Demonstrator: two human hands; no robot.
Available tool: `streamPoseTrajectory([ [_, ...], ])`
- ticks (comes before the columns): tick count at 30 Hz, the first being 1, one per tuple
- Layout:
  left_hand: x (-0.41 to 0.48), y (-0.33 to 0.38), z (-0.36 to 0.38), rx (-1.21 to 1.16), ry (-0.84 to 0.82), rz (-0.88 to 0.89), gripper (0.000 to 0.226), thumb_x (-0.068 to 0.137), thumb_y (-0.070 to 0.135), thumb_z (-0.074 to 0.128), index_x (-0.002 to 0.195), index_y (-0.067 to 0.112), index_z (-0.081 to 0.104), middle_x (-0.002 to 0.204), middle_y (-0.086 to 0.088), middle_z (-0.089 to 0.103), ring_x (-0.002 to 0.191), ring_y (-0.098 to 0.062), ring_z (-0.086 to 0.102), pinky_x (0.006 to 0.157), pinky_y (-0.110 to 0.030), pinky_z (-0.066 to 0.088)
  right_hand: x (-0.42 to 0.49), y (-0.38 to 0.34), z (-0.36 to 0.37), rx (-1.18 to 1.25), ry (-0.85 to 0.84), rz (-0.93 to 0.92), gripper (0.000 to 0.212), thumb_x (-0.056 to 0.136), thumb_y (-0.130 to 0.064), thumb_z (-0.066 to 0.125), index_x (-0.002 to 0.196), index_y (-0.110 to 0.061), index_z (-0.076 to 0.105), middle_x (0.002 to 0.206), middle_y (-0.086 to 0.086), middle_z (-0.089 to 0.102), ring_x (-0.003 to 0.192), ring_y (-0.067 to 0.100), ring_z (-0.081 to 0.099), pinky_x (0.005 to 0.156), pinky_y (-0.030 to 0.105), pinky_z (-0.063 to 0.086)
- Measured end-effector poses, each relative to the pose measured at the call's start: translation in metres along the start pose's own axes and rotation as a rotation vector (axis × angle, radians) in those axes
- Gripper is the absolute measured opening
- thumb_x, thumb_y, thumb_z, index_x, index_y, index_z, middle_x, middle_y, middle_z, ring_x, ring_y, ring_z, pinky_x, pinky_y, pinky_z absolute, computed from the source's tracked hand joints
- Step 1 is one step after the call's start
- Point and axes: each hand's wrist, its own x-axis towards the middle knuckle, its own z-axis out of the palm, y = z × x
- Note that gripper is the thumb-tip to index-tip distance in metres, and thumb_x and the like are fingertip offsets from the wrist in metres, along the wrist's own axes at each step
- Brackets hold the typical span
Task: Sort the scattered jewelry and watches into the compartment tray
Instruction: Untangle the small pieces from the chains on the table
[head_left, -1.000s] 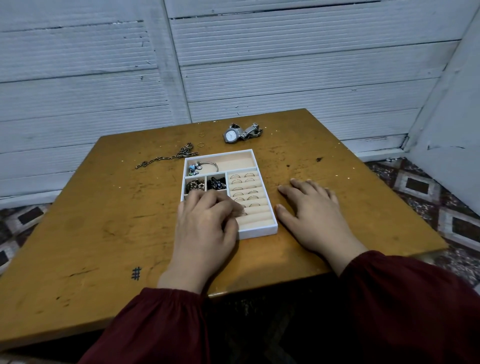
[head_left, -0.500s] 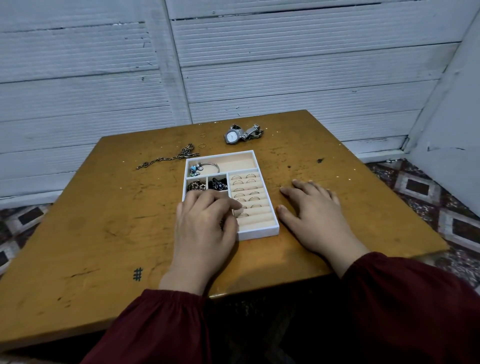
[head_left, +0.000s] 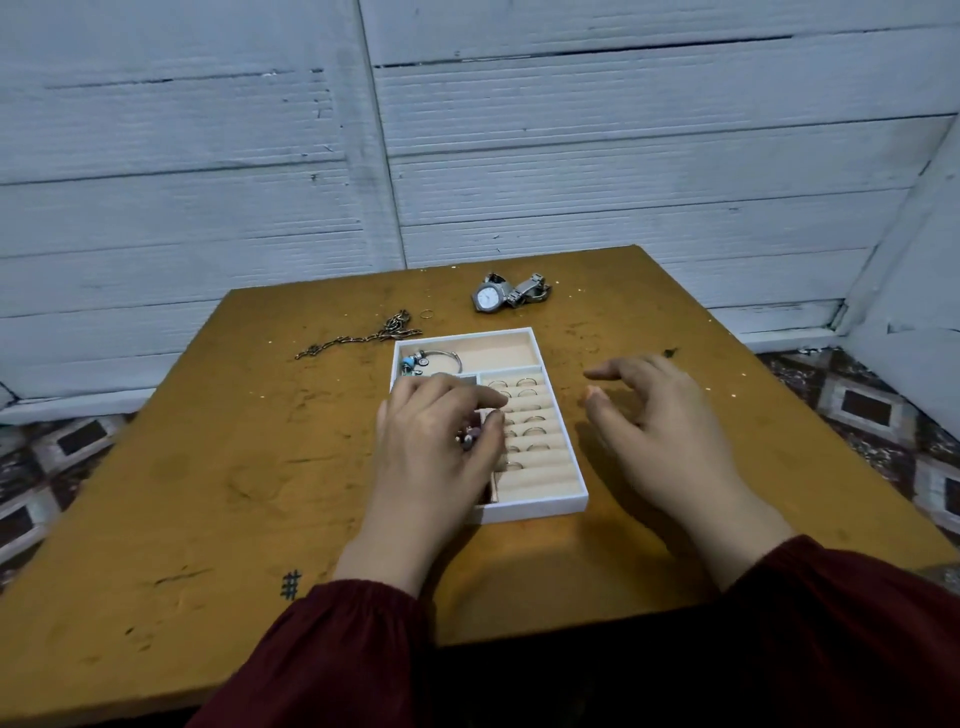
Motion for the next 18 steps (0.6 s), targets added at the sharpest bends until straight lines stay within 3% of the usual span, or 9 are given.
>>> streamPoseTrajectory([
  [4, 0.015, -0.008, 0.000, -0.058, 0.012, -0.034, 0.018, 0.081, 0.036, 0.056, 0.092, 0.029, 0.069, 0.092, 0.014, 0.064, 0.092, -0.012, 0.048, 0.080, -0.037, 0.043, 0.022, -0.024, 0.002, 0.065, 0.005, -0.107, 0.022, 0.089, -0.031, 0.057, 0.108, -0.025, 0.066, 0.106, -0.007, 0.057, 0.110, 0.019, 0.052, 0.095, 0.045, 0.042],
  [7, 0.029, -0.021, -0.001, -0.156, 0.062, -0.113, 0.009, 0.083, 0.027, 0.067, 0.089, 0.034, 0.067, 0.091, 0.017, 0.064, 0.095, -0.010, 0.051, 0.082, -0.022, 0.039, 0.038, -0.038, 0.011, 0.038, -0.041, -0.189, 0.023, 0.090, -0.035, 0.055, 0.110, -0.026, 0.065, 0.106, -0.010, 0.056, 0.110, 0.015, 0.052, 0.095, 0.040, 0.041],
  [11, 0.055, -0.054, -0.002, -0.288, 0.147, -0.277, 0.013, 0.082, 0.023, 0.071, 0.083, 0.036, 0.068, 0.092, 0.013, 0.068, 0.097, -0.015, 0.060, 0.082, -0.033, 0.044, 0.062, -0.053, 0.028, 0.048, -0.076, -0.272, 0.033, 0.084, -0.041, 0.047, 0.108, -0.027, 0.066, 0.110, -0.008, 0.062, 0.111, 0.015, 0.053, 0.097, 0.040, 0.041],
  [14, 0.075, -0.078, 0.000, -0.312, 0.198, -0.332, 0.013, 0.081, 0.026, 0.071, 0.080, 0.038, 0.067, 0.090, 0.009, 0.070, 0.093, -0.013, 0.064, 0.082, -0.035, 0.049, 0.084, -0.060, 0.044, -0.007, -0.107, -0.324, 0.024, 0.090, -0.036, 0.052, 0.109, -0.028, 0.064, 0.109, -0.008, 0.061, 0.109, 0.016, 0.053, 0.100, 0.039, 0.037],
  [18, 0.093, -0.105, 0.013, -0.390, 0.237, -0.417, 0.005, 0.080, 0.034, 0.068, 0.085, 0.032, 0.070, 0.091, 0.007, 0.071, 0.092, -0.015, 0.066, 0.087, -0.046, 0.053, 0.113, -0.069, 0.067, -0.115, -0.162, -0.386, 0.022, 0.091, -0.036, 0.050, 0.110, -0.032, 0.062, 0.094, -0.015, 0.050, 0.105, 0.015, 0.051, 0.094, 0.036, 0.034],
])
